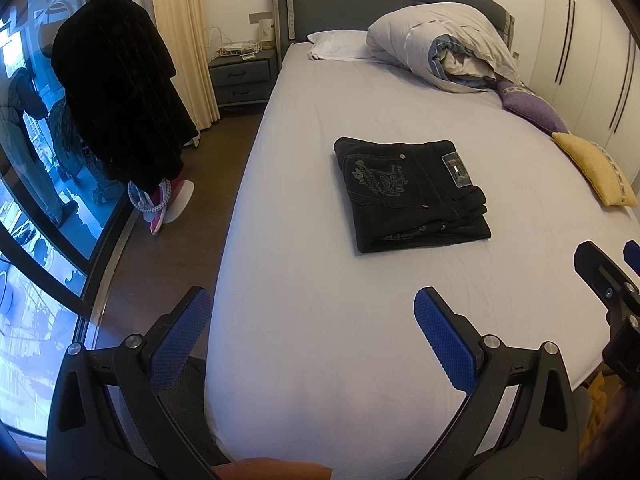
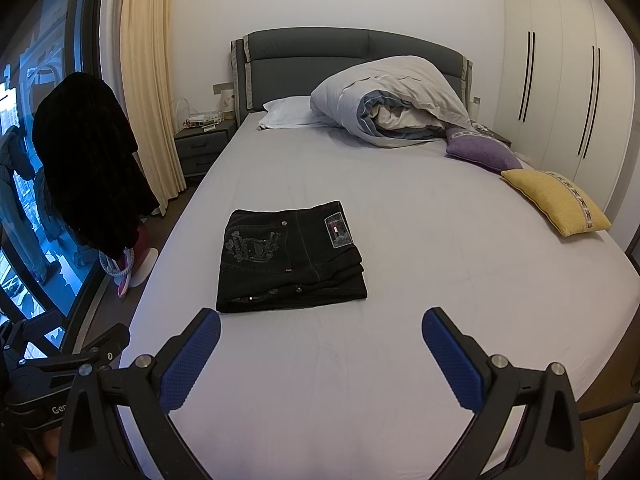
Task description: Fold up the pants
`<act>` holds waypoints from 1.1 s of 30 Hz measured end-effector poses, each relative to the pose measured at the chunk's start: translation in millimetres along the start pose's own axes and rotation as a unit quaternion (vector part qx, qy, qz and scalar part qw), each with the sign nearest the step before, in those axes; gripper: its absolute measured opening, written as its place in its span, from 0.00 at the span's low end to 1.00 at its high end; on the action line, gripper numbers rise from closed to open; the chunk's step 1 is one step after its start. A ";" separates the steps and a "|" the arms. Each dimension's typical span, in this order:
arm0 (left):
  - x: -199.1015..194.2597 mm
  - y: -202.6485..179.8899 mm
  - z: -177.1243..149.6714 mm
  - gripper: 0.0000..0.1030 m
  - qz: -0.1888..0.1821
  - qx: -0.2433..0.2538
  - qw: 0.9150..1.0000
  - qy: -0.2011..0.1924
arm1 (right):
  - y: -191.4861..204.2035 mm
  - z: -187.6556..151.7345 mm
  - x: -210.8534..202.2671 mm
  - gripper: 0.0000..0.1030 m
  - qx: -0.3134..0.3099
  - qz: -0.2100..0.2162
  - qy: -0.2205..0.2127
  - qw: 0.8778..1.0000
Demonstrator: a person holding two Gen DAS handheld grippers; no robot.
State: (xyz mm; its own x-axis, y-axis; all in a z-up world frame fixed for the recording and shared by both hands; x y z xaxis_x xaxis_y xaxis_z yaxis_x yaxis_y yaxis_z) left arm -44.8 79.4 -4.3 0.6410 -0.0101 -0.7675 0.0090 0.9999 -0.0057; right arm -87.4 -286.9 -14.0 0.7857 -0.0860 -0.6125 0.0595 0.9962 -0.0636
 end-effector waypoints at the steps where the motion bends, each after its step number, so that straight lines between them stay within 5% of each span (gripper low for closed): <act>1: -0.1 0.1 0.0 1.00 0.000 0.000 1.000 0.000 | 0.1 0.0 -0.1 1.00 0.000 0.000 0.000 1.000; 33: 0.3 5.6 -7.0 1.00 -0.006 0.002 1.000 0.007 | -0.8 -2.4 -2.7 1.00 -0.003 0.003 0.006 1.000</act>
State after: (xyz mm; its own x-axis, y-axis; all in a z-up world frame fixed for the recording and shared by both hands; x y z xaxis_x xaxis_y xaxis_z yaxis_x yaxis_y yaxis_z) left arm -49.9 85.0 -9.0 0.6294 -0.0227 -0.7767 0.0204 0.9997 -0.0128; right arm -91.1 -287.5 -14.2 0.7789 -0.0793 -0.6221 0.0497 0.9967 -0.0648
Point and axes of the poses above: each gripper's, at about its wrist camera, not at the fingertips, and x roughly the way its jaws point, y to its left, z to its top, the point moved 4 cm from there along x, roughly the way its jaws point, and after that the axes turned 1 degree about -z, right-handed, at the moved point
